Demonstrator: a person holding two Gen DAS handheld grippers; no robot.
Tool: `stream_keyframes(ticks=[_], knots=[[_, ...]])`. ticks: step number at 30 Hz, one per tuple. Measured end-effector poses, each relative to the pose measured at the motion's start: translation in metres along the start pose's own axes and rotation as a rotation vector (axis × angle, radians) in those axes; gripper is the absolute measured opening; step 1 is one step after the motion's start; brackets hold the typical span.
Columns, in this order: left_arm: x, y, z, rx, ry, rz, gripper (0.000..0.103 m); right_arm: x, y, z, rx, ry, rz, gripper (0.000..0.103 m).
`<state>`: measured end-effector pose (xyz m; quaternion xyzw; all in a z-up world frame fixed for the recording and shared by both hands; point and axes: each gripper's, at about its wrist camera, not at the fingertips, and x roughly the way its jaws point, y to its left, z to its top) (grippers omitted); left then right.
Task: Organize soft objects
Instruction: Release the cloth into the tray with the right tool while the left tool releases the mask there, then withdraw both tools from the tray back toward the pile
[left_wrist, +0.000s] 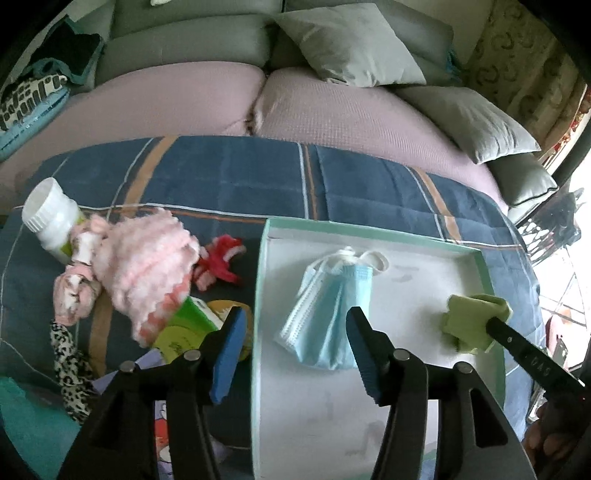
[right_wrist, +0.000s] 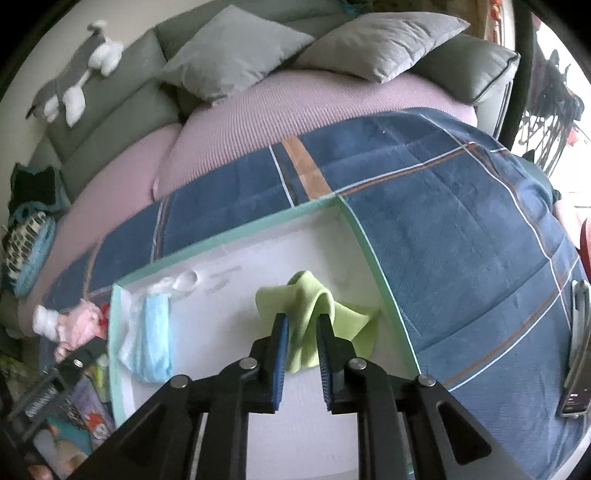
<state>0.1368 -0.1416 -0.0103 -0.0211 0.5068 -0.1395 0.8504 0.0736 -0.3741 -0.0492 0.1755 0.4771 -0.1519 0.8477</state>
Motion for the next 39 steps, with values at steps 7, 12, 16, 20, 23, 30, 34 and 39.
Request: stream_keyframes(ticks=[7,12,16,20,23,30,34,39], knots=[[0.009,0.011,-0.002,-0.018,-0.021,0.086,0.088,0.01,0.007,-0.003,-0.034,0.021,-0.056,0.047],[0.009,0.021,0.0,-0.035,-0.05,0.116,0.1,0.012,0.009,-0.003,-0.041,0.014,-0.064,0.069],[0.009,0.024,0.0,-0.042,-0.06,0.13,0.1,0.01,0.009,-0.002,-0.042,0.001,-0.072,0.088],[0.006,0.026,0.001,-0.047,-0.07,0.127,0.1,0.006,0.01,0.0,-0.048,-0.02,-0.078,0.103],[0.001,0.027,0.002,-0.042,-0.086,0.122,0.101,-0.004,0.01,0.004,-0.035,-0.068,-0.071,0.103],[-0.018,0.034,0.007,-0.036,-0.139,0.155,0.103,-0.017,0.013,0.008,-0.028,-0.113,-0.067,0.103],[-0.039,0.041,0.011,-0.048,-0.185,0.144,0.103,-0.029,0.015,0.01,-0.023,-0.144,-0.059,0.103],[-0.071,0.055,0.015,-0.052,-0.271,0.174,0.103,-0.045,0.022,0.012,-0.034,-0.187,-0.029,0.103]])
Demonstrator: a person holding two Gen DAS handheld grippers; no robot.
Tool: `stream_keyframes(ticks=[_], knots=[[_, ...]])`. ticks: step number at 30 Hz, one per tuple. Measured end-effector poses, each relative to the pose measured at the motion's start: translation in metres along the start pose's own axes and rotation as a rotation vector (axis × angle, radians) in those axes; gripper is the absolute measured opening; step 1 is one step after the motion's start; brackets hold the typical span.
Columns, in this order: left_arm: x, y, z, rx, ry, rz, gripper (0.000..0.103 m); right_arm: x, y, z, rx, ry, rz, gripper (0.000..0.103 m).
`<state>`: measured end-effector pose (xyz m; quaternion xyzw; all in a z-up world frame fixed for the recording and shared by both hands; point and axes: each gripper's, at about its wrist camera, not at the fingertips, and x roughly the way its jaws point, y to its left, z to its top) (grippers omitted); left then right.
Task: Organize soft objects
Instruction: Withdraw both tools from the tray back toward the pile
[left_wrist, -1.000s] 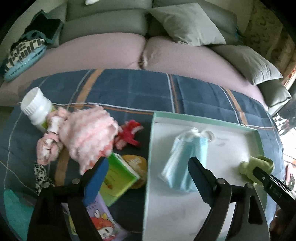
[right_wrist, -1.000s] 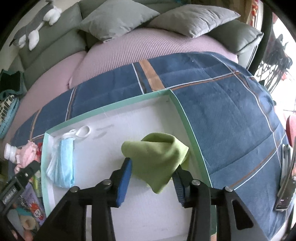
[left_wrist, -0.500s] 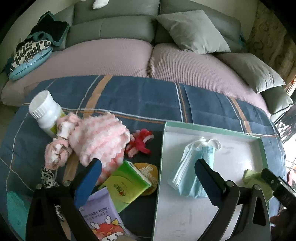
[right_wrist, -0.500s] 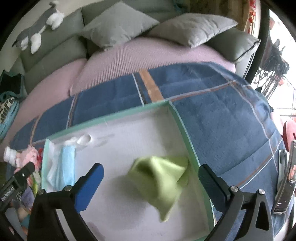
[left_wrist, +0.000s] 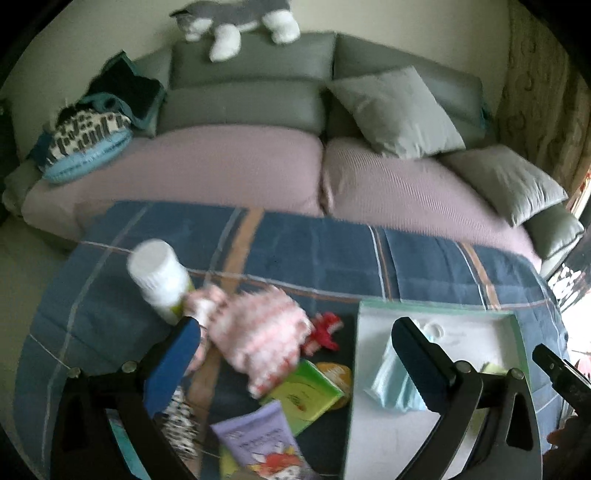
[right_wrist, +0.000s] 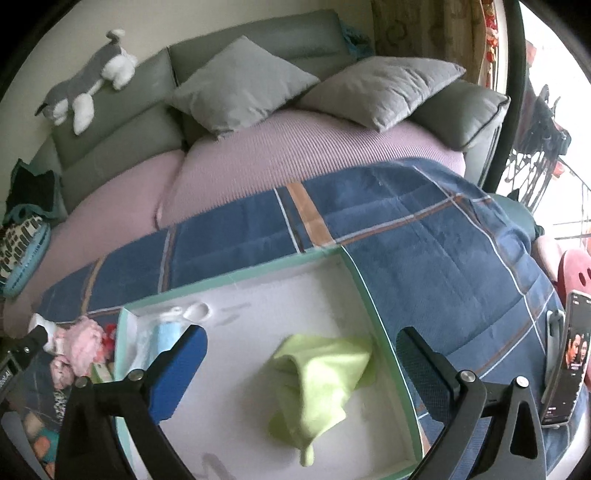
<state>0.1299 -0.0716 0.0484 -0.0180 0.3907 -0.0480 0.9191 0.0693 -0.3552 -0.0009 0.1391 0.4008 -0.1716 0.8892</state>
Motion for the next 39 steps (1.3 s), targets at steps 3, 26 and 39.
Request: stream_keyframes(ticks=[3,26,39], knots=[[-0.01,0.017,0.005,-0.023,-0.017,0.001,0.103,-0.007,0.009,0.001,-0.028,-0.018,0.009,0.103],[-0.058,0.157,0.006,-0.226,-0.036,0.253,0.103,-0.003,0.155,-0.034,-0.289,0.053,0.261,0.103],[-0.006,0.145,-0.008,-0.194,0.191,0.137,0.103,0.012,0.197,-0.064,-0.387,0.154,0.378,0.103]])
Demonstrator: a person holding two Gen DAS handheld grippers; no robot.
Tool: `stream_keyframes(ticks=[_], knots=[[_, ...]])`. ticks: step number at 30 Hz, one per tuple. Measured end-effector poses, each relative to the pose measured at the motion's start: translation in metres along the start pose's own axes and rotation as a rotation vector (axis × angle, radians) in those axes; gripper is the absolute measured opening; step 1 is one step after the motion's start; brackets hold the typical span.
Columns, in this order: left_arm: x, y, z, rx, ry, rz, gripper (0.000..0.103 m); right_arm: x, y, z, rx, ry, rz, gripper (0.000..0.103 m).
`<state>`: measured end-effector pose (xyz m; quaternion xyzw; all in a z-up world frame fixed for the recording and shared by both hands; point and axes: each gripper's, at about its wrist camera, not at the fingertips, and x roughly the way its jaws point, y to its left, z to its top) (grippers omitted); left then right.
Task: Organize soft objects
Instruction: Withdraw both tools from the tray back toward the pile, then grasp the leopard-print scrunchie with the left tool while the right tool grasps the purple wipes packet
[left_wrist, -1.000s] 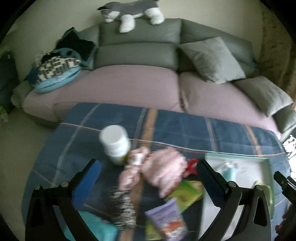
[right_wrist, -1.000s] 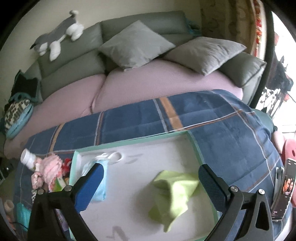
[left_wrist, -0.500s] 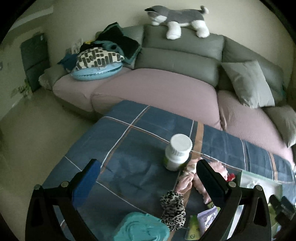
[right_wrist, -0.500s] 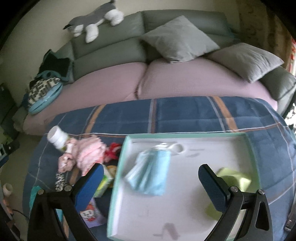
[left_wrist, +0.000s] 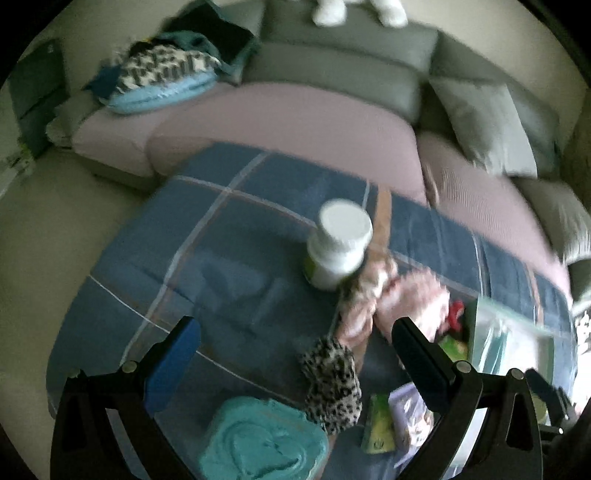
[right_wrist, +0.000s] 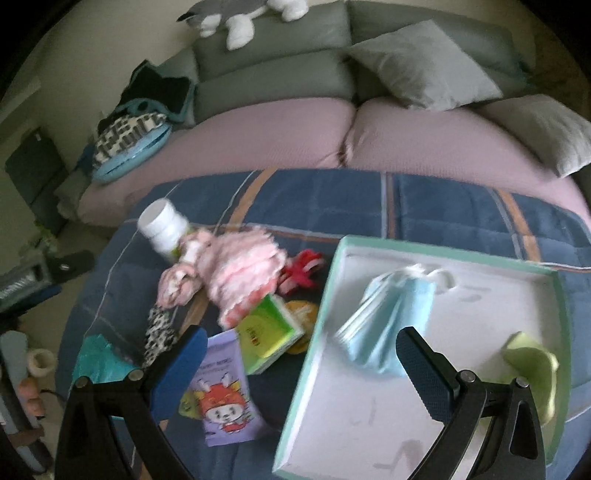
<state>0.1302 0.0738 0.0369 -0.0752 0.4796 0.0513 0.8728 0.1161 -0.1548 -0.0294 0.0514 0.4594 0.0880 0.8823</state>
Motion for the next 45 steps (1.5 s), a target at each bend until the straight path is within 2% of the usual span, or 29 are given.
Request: stream_keyframes(ticks=[3,7,11,14,18,23,28,29,32,43,45], knots=[[0.01,-0.006,-0.004,0.02,0.049,-0.012,0.103,0.008,0.008,-0.004,-0.025,0.039,0.022,0.103],[0.025,-0.015,-0.004,0.052,0.152,-0.104,0.103,0.02,0.015,-0.011,-0.043,0.099,0.042,0.103],[0.029,-0.023,-0.004,0.125,0.196,-0.08,0.103,0.026,0.019,-0.014,-0.049,0.134,0.056,0.103],[0.038,-0.027,-0.005,0.159,0.256,-0.103,0.103,0.027,0.027,-0.017,-0.065,0.15,0.068,0.103],[0.048,-0.026,-0.003,0.155,0.295,-0.086,0.102,0.03,0.036,-0.018,-0.082,0.154,0.072,0.102],[0.059,-0.029,-0.004,0.159,0.33,-0.07,0.102,0.038,0.042,-0.022,-0.092,0.185,0.098,0.093],[0.069,-0.037,-0.004,0.178,0.359,-0.069,0.101,0.048,0.045,-0.027,-0.098,0.211,0.115,0.091],[0.071,-0.039,-0.004,0.187,0.363,-0.066,0.1,0.05,0.045,-0.028,-0.099,0.216,0.12,0.091],[0.079,-0.046,-0.003,0.204,0.385,-0.062,0.084,0.059,0.047,-0.03,-0.101,0.238,0.128,0.087],[0.096,-0.055,-0.011,0.215,0.419,-0.062,0.075,0.07,0.05,-0.033,-0.122,0.263,0.126,0.079],[0.097,-0.056,-0.011,0.216,0.422,-0.062,0.066,0.07,0.051,-0.036,-0.124,0.269,0.124,0.078]])
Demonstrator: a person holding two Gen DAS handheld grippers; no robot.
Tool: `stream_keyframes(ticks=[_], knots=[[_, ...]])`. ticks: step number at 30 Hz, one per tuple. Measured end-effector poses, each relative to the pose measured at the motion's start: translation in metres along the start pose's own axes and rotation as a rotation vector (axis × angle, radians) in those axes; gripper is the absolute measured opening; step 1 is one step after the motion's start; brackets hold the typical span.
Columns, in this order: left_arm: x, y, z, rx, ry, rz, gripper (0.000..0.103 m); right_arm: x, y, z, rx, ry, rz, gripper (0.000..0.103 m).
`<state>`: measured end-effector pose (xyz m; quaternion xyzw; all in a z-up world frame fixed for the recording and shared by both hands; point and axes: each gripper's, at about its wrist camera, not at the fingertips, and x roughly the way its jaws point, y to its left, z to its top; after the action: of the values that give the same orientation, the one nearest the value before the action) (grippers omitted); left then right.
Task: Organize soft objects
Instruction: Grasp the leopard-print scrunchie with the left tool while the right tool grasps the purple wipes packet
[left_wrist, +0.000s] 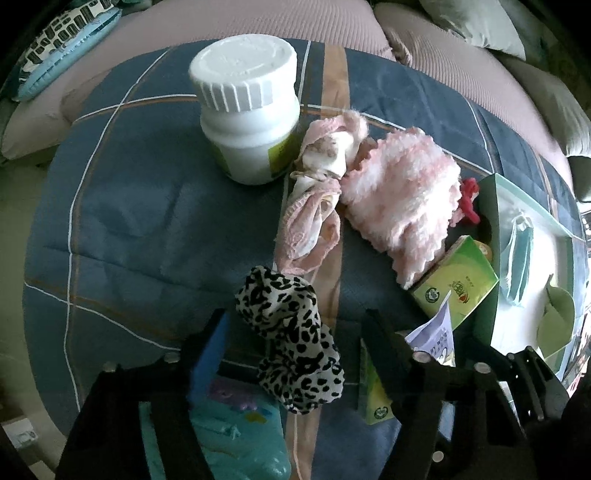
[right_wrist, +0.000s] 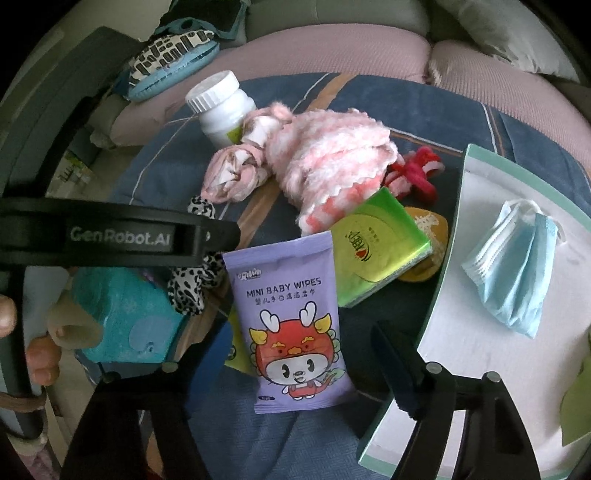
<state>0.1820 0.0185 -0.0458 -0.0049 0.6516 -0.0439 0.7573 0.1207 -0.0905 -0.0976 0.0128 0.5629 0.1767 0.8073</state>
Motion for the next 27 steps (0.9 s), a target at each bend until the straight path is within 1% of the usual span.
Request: stream_keyframes(ticks=[3,4,5,6,9,10,11,14,16,18,21,27], knots=[[0.008,-0.003,0.002,0.001,0.004,0.004,0.062,0.002,0.001,-0.001,-0.004,0.002,-0.006,0.074],[0.01,-0.004,0.003,0.001,0.003,0.007,0.061,0.003,0.001,-0.001,-0.003,0.003,-0.005,0.072],[0.011,-0.004,0.003,0.001,0.003,0.008,0.057,0.004,0.001,-0.001,-0.002,0.004,-0.005,0.071],[0.013,-0.005,0.003,0.0,0.004,0.01,0.054,0.004,0.001,-0.001,-0.002,0.004,-0.006,0.07],[0.019,-0.004,0.003,-0.003,0.007,0.017,0.054,0.004,0.001,-0.001,-0.002,0.004,-0.006,0.07],[0.02,-0.004,0.003,-0.002,0.005,0.019,0.053,0.004,0.001,-0.001,-0.003,0.005,-0.007,0.068],[0.019,-0.003,0.001,-0.001,0.005,0.02,0.051,0.005,0.001,-0.001,-0.003,0.007,-0.01,0.063],[0.021,-0.004,0.001,0.002,0.005,0.031,0.044,0.005,0.0,-0.001,0.003,0.009,-0.01,0.055],[0.022,-0.004,0.001,0.006,0.003,0.04,0.041,0.004,-0.003,-0.001,0.006,0.009,-0.003,0.053],[0.023,-0.004,0.0,0.004,0.001,0.043,0.035,0.003,-0.005,0.0,0.009,0.007,0.0,0.053],[0.021,-0.002,-0.002,0.0,-0.006,0.045,0.031,0.002,-0.009,0.0,0.018,0.007,0.011,0.053],[0.012,0.008,-0.008,-0.018,-0.029,0.034,0.025,-0.004,-0.015,-0.001,0.022,-0.001,0.02,0.053]])
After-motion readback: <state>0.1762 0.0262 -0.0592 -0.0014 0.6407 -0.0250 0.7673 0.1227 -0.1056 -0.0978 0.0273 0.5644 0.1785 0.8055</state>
